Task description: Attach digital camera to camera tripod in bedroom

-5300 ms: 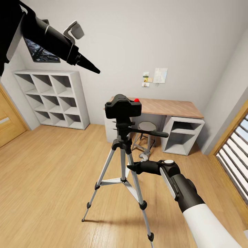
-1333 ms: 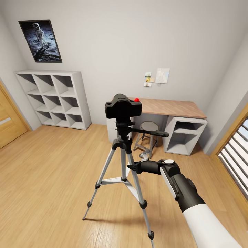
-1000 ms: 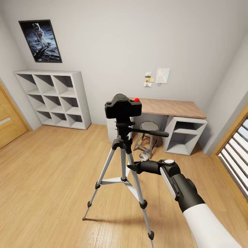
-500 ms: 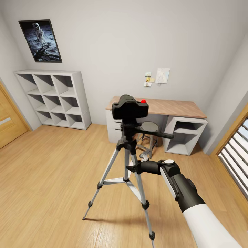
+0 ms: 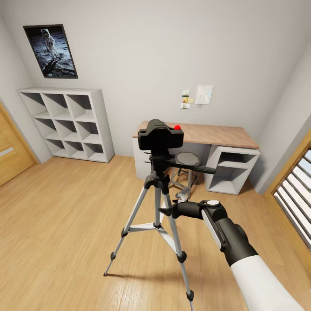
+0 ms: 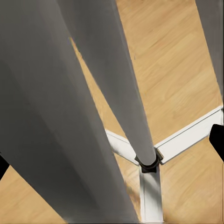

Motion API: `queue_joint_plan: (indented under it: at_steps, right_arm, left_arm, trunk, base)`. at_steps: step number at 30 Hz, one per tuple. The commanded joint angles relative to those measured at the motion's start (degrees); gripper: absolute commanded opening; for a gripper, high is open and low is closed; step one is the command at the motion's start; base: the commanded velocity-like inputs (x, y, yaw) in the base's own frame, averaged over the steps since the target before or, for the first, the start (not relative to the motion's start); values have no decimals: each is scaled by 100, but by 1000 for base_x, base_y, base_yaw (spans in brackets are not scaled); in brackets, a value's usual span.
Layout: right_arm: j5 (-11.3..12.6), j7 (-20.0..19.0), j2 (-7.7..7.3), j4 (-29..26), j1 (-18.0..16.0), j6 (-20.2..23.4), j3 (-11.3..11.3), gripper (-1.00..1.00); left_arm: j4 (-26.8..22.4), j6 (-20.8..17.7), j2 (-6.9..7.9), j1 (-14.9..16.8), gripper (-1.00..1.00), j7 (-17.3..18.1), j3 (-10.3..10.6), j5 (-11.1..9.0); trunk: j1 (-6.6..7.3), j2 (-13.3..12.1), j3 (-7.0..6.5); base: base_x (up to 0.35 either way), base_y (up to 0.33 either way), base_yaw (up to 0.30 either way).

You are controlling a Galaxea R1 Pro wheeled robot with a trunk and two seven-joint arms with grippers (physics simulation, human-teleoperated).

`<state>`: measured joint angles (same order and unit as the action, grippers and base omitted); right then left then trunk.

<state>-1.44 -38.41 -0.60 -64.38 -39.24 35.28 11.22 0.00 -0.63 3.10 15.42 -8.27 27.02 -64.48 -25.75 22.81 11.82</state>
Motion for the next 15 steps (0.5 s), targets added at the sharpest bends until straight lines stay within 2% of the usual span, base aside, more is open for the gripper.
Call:
queue_joint_plan:
  at_steps: [1,7,15]
  right_arm:
    - [-14,-21,-25,-6,-5,24,-1,100]
    - [-24,-27,-155,-12,-4,15,-19,100]
    - [-18,-20,-208,-16,-5,6,-46,100]
  left_arm:
    - [0,-7,-1,5,100,-17,49,-39]
    - [0,-7,-2,5,100,-17,49,-39]
    - [0,-7,-2,5,100,-17,49,-39]
  trunk:
    - [-3,11,11]
    - [-3,11,11]
    - [-3,11,11]
  base:
    - [0,0,0]
    - [0,0,0]
    - [0,0,0]
